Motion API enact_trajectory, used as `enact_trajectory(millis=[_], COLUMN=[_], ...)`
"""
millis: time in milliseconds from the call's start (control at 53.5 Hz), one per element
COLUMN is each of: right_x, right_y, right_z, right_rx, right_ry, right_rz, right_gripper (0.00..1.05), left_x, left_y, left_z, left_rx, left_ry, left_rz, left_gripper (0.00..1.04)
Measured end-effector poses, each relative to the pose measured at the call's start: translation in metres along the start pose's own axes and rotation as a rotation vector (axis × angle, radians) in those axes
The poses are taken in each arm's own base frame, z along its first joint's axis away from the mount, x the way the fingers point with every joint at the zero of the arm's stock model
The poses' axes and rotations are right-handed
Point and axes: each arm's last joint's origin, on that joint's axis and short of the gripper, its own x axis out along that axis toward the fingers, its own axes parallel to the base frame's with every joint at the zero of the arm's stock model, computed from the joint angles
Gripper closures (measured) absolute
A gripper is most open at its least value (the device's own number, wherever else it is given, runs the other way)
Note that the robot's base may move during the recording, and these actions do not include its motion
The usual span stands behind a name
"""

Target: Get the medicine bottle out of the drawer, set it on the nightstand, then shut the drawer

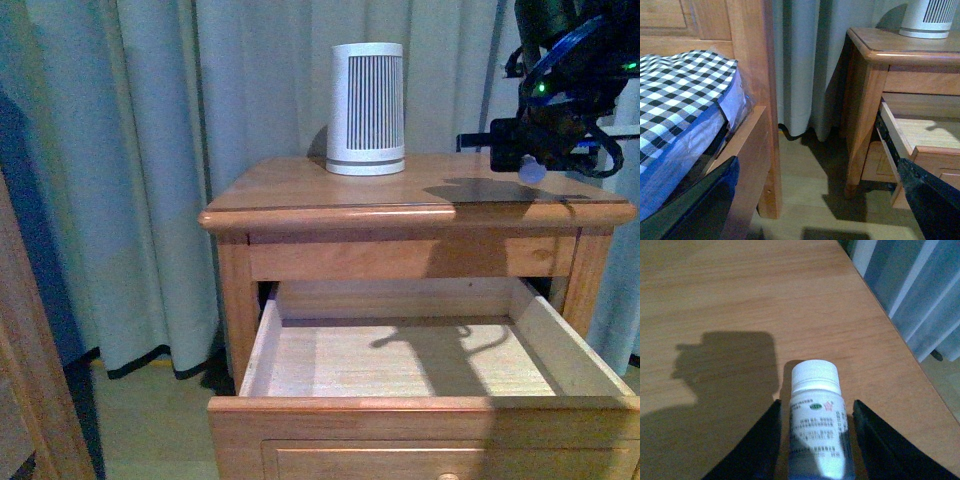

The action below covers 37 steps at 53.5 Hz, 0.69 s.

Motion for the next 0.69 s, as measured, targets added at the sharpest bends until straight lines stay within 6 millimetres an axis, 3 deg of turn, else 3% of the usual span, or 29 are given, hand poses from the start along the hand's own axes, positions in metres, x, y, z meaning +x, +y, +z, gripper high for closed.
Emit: enact_trajectory(millis=[150, 318, 393, 505, 580, 692], right_x=[-0.003, -0.032, -0.060, -0.143, -0.183, -0.226], right_y=[0.000, -0.006, -0.014, -0.039, -0.055, -0.077], right_z=[0.004, 0.014, 0.022, 0.022, 0.006, -0.044], right_rx=[0.015, 0.031, 0.040, 0.048, 0.047, 0.054], right_ry=[-0.053, -0.143, -0.209, -0.309, -0.320, -0.258], right_rz=[0.029, 0.073, 0.096, 0.194, 0.238, 0.284], right_gripper=[0.36, 0.12, 0.06, 0.07, 0.07, 0.07], left_x=[0.000, 0.000, 0.000, 0.000, 0.000, 0.000], left_y=[0.000, 0.000, 0.000, 0.000, 0.000, 0.000], left_z=[0.000, 0.000, 0.000, 0.000, 0.000, 0.000], left_rx=[0.000, 0.000, 0.000, 0.000, 0.000, 0.000], left_ry=[0.000, 0.000, 0.000, 0.000, 0.000, 0.000], left_rz=[0.000, 0.000, 0.000, 0.000, 0.000, 0.000], left_gripper=[0.07, 0.07, 0.07, 0.07, 0.07, 0.07])
